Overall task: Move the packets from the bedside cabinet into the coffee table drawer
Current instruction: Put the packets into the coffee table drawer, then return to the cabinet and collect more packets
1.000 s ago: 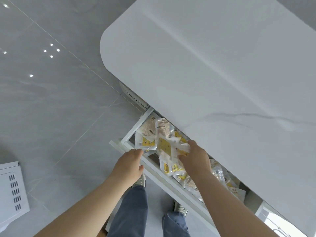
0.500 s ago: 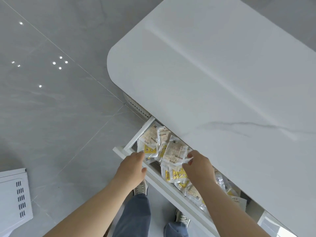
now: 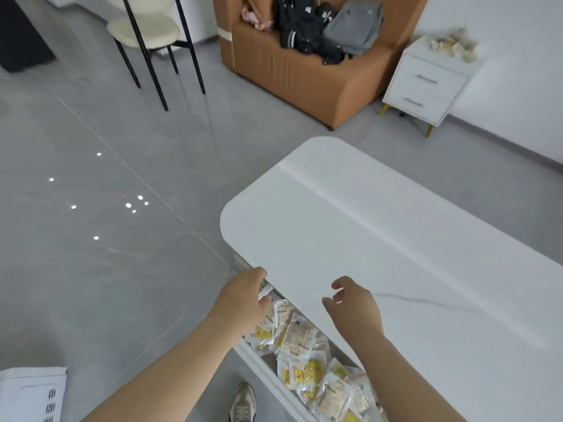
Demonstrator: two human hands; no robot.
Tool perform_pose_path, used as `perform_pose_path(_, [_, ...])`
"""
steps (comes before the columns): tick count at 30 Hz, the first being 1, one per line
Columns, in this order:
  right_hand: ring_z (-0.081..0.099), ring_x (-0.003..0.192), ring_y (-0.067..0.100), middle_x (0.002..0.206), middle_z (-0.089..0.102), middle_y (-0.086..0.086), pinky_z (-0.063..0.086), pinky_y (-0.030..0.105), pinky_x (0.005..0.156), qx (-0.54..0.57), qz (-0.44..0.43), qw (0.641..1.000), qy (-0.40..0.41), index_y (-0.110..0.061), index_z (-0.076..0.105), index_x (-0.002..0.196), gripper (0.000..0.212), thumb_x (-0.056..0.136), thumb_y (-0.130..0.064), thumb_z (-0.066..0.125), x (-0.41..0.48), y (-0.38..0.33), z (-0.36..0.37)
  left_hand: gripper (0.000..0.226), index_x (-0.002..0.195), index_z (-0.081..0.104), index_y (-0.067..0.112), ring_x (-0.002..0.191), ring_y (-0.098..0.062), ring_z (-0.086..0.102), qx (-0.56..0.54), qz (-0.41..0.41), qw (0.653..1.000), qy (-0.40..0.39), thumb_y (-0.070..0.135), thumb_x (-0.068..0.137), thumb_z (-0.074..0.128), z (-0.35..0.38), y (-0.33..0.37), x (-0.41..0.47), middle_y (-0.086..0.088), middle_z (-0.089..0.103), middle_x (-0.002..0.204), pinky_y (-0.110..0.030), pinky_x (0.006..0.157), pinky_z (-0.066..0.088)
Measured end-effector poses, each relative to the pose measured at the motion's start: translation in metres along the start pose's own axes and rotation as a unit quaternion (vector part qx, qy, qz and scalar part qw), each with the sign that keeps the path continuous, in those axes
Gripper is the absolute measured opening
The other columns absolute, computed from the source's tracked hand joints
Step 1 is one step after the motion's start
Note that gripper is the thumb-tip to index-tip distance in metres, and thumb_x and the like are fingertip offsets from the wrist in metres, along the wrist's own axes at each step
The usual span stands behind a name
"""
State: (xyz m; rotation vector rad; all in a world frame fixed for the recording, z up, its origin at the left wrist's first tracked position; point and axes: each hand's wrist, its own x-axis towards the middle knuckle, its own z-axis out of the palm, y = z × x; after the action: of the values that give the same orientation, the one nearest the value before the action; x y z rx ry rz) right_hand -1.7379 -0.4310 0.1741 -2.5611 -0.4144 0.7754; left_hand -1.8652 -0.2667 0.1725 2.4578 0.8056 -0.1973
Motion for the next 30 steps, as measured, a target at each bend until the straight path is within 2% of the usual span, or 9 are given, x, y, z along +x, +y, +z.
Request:
perform_pose_path(7, [0.061,0.092,0.012,0.102,0.062,-0.008,0.05,0.028,0.074,0.012,-0.077,0.994,0.08,-0.025,0.055,0.116,0.028,0.088,-0.028,0.06,-0.074,-0.017,-0.124,0.042,0.132,0.045,0.02,0.118,-0.015,0.051,-0.052,0.071,0.994,0.06,0.029,0.092,0.054,-0.074,0.103,-0.052,0.003,0.051,0.131,-0.031,0.098,0.042])
perform_pose_path(14, [0.059,0.09,0.009,0.1,0.062,-0.012,0.049,0.027,0.078,0.005,-0.108,0.976,0.189,-0.027,0.058,0.113,0.025,0.088,-0.031,0.063,-0.159,-0.015,-0.243,0.04,0.129,0.046,0.022,0.115,-0.011,0.052,-0.055,0.193,0.974,0.108,0.032,0.091,0.056,-0.153,0.199,-0.086,0.008,0.052,0.129,-0.022,0.092,0.041])
perform_pose_path(22, [0.059,0.096,0.008,0.099,0.063,-0.014,0.05,0.028,0.082,0.019,-0.06,0.943,0.328,-0.03,0.059,0.109,0.023,0.087,-0.032,0.064,-0.234,0.0,-0.331,0.039,0.126,0.047,0.025,0.112,-0.005,0.052,-0.049,0.365,0.926,0.086,0.033,0.09,0.058,-0.206,0.297,-0.092,0.014,0.053,0.124,-0.018,0.083,0.04])
perform_pose_path(25, [0.061,0.095,0.007,0.098,0.064,-0.012,0.051,0.031,0.085,0.03,-0.026,0.926,0.376,-0.028,0.061,0.109,0.024,0.086,-0.031,0.066,-0.264,0.023,-0.349,0.04,0.127,0.048,0.023,0.113,-0.005,0.051,-0.059,0.432,0.898,0.068,0.031,0.09,0.059,-0.201,0.343,-0.101,0.012,0.053,0.123,-0.017,0.082,0.039])
perform_pose_path(30, [0.061,0.094,0.009,0.097,0.065,-0.012,0.051,0.032,0.085,0.033,0.051,0.903,0.426,-0.026,0.062,0.108,0.024,0.085,-0.031,0.066,-0.322,0.084,-0.363,0.037,0.124,0.049,0.025,0.105,-0.01,0.055,-0.061,0.509,0.858,0.008,0.032,0.089,0.06,-0.166,0.416,-0.134,0.012,0.054,0.122,-0.026,0.086,0.046])
